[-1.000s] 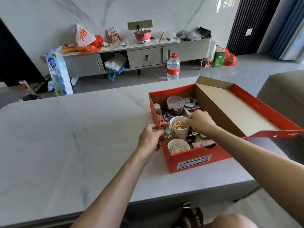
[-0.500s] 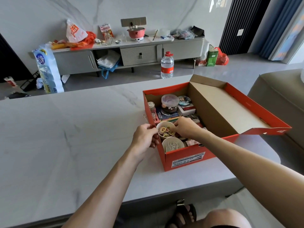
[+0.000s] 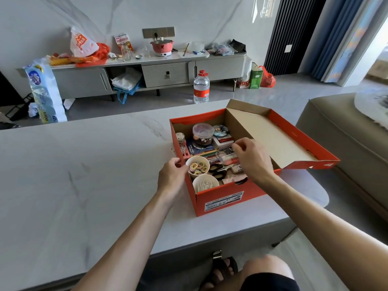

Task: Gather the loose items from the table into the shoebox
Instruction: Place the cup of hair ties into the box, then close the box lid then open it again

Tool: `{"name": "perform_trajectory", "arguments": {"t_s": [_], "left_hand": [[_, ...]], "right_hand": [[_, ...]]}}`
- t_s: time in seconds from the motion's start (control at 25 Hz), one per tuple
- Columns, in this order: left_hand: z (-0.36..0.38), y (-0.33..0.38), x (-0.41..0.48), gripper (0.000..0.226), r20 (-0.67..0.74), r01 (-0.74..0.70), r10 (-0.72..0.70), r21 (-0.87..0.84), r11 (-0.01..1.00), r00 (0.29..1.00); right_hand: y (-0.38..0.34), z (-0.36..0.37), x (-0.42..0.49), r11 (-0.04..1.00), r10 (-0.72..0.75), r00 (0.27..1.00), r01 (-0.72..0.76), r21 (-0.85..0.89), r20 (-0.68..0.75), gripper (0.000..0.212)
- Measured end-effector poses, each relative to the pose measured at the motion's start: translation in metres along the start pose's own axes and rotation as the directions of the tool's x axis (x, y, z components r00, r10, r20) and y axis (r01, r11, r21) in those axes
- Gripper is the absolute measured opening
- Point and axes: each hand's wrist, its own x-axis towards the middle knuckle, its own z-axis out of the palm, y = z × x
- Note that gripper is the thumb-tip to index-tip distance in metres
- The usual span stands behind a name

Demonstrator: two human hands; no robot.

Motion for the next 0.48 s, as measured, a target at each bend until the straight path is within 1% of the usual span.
{"name": "perform_trajectory", "arguments": {"t_s": [0.04, 0.08, 0.12, 0.16, 0.2, 0.24, 0.28, 0.32, 0.36, 0.4, 0.44, 0.48], "left_hand": [[0.003, 0.001, -0.004, 0.026, 0.006, -0.007, 0.007, 0.049, 0.999, 1.000], [0.005, 0.002, -0.007, 0.026, 0.018, -0.010, 0.008, 0.085, 0.996, 1.000], [0.006, 0.002, -0.011, 0.026, 0.029, -0.013, 0.010, 0.105, 0.994, 1.000], [0.007, 0.003, -0.015, 0.025, 0.037, -0.017, 0.013, 0.103, 0.994, 0.999], [0.008, 0.004, -0.020, 0.025, 0.041, -0.022, 0.019, 0.093, 0.995, 0.999], [0.009, 0.005, -0.024, 0.024, 0.040, -0.027, 0.024, 0.087, 0.996, 0.999], [0.009, 0.007, -0.027, 0.024, 0.034, -0.027, 0.025, 0.082, 0.996, 0.999], [0.008, 0.008, -0.029, 0.024, 0.032, -0.021, 0.019, 0.077, 0.997, 0.999], [0.008, 0.008, -0.030, 0.024, 0.035, -0.011, 0.008, 0.069, 0.998, 0.999], [0.008, 0.007, -0.030, 0.024, 0.044, -0.001, -0.002, 0.065, 0.998, 0.999], [0.007, 0.008, -0.031, 0.023, 0.049, 0.005, -0.008, 0.059, 0.998, 0.999], [0.007, 0.009, -0.030, 0.022, 0.050, 0.008, -0.011, 0.058, 0.998, 0.999]], "right_hand": [[0.013, -0.016, -0.005, 1.000, 0.024, 0.989, -0.023, 0.007, -0.143, 0.022], [0.028, -0.030, -0.009, 0.995, 0.093, 0.961, -0.085, 0.043, -0.259, 0.021], [0.042, -0.042, -0.011, 0.974, 0.221, 0.914, -0.191, 0.122, -0.341, 0.024], [0.059, -0.053, -0.012, 0.916, 0.395, 0.839, -0.327, 0.234, -0.374, 0.028], [0.073, -0.063, -0.011, 0.814, 0.571, 0.745, -0.460, 0.354, -0.344, 0.034], [0.085, -0.071, -0.010, 0.678, 0.718, 0.649, -0.572, 0.462, -0.251, 0.039], [0.093, -0.078, -0.009, 0.512, 0.814, 0.573, -0.627, 0.588, -0.099, 0.044], [0.099, -0.080, -0.007, 0.308, 0.836, 0.542, -0.593, 0.744, 0.087, 0.043], [0.101, -0.081, -0.005, 0.072, 0.788, 0.560, -0.497, 0.865, 0.257, 0.036], [0.103, -0.081, -0.004, -0.105, 0.729, 0.588, -0.409, 0.906, 0.350, 0.028], [0.103, -0.080, -0.003, -0.174, 0.696, 0.614, -0.359, 0.917, 0.372, 0.023], [0.100, -0.080, -0.002, -0.149, 0.681, 0.643, -0.346, 0.926, 0.350, 0.020]]}}
